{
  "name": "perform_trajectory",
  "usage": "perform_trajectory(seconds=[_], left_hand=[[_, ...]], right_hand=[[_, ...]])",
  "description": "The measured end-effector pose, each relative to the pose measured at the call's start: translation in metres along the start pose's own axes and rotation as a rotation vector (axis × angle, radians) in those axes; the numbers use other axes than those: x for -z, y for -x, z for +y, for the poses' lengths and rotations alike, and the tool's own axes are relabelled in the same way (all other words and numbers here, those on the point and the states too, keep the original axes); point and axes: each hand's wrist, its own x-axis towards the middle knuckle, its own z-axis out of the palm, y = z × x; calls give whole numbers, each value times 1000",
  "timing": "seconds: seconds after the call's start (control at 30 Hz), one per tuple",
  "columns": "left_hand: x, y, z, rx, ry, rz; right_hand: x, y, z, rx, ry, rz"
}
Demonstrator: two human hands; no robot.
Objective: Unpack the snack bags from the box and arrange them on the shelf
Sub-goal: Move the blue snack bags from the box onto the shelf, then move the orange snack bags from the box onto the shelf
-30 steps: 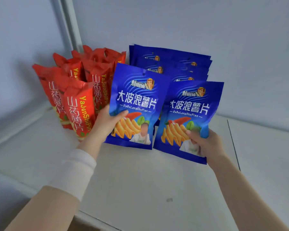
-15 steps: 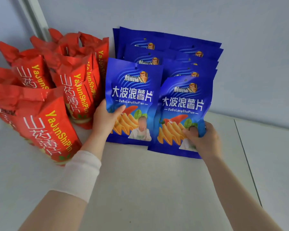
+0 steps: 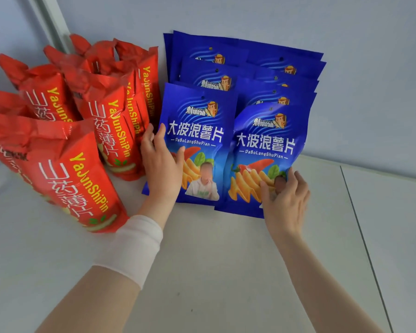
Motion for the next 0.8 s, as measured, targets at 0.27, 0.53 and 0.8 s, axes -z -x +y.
perform_trajectory(seconds=[0.27, 0.53, 0.8], left_hand=[[40, 13, 31, -333, -259, -204], [153, 120, 25, -571, -810, -357], [310, 277, -23, -12, -989, -563]], right_hand=[[25, 33, -20, 248, 219, -58], [53, 126, -44, 762, 431, -344], [59, 293, -73, 1131, 454, -616]])
